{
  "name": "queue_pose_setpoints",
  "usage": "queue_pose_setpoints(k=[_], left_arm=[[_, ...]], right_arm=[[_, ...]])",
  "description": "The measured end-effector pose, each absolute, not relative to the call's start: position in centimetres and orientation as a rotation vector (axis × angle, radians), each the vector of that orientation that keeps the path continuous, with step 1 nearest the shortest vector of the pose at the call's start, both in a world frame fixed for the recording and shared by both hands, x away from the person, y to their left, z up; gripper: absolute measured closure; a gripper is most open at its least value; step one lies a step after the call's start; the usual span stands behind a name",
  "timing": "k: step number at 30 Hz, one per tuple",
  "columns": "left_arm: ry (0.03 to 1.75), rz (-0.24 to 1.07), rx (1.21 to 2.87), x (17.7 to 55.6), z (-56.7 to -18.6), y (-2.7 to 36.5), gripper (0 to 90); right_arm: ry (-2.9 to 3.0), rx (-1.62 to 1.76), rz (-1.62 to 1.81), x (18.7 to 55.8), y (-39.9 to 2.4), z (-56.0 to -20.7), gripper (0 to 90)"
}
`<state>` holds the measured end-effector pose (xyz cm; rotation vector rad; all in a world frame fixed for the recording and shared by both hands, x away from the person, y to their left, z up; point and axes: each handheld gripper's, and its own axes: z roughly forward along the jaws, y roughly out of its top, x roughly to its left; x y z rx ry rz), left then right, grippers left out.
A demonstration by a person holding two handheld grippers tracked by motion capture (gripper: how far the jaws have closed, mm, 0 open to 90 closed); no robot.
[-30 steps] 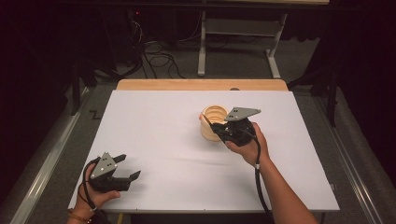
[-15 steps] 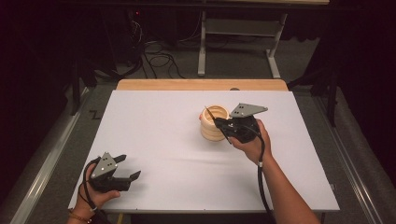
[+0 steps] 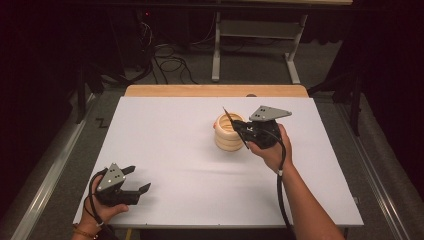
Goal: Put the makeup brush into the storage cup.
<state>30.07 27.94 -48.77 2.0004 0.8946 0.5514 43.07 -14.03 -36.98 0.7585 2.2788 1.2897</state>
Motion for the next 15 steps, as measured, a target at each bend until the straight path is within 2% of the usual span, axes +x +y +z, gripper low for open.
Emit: queue_pose_setpoints(k=[15], left_arm=[[0.895,0.550,1.996,30.03,-48.77,27.99,20.4]], right_arm=[[2.239,0.764,1.327,43.65,-13.69,-36.12,84.7]])
